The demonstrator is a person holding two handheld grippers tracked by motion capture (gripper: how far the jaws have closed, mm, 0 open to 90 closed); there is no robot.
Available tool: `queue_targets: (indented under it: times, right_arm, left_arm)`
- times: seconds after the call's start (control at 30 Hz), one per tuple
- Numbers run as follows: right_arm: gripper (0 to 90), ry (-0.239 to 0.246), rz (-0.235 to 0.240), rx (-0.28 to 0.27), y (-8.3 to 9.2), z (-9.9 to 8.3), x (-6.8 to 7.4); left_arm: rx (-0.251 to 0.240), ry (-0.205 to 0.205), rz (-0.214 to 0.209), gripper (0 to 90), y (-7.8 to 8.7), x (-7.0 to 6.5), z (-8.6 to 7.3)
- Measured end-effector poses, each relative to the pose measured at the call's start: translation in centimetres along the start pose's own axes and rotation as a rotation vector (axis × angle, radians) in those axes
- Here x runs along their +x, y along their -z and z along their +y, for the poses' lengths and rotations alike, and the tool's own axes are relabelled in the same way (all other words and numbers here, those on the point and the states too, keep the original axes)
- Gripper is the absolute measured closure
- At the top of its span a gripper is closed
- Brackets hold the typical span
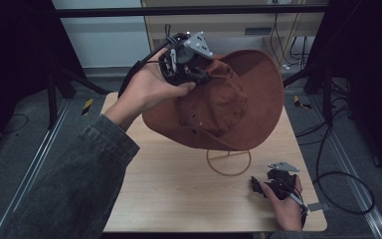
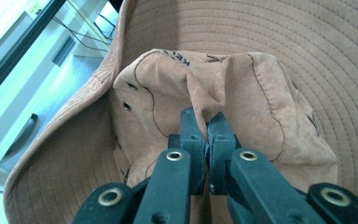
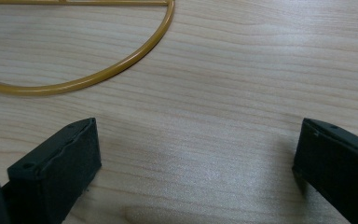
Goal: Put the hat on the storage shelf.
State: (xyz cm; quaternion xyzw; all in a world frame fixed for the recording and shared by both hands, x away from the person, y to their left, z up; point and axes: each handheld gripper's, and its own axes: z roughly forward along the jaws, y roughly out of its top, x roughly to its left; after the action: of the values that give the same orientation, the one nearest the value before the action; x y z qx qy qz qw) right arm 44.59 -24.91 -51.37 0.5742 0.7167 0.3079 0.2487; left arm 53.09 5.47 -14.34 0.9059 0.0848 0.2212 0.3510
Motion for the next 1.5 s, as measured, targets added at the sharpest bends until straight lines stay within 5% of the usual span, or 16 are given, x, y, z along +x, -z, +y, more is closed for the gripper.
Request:
queue_targets:
  times: [1.5]
  right_arm:
    - [0.6, -0.003, 0.006, 0.002, 0.1, 0.0, 0.0]
  left_arm:
    - [0.008, -0.039, -0.052, 87.6, -5.0, -2.0, 2.7]
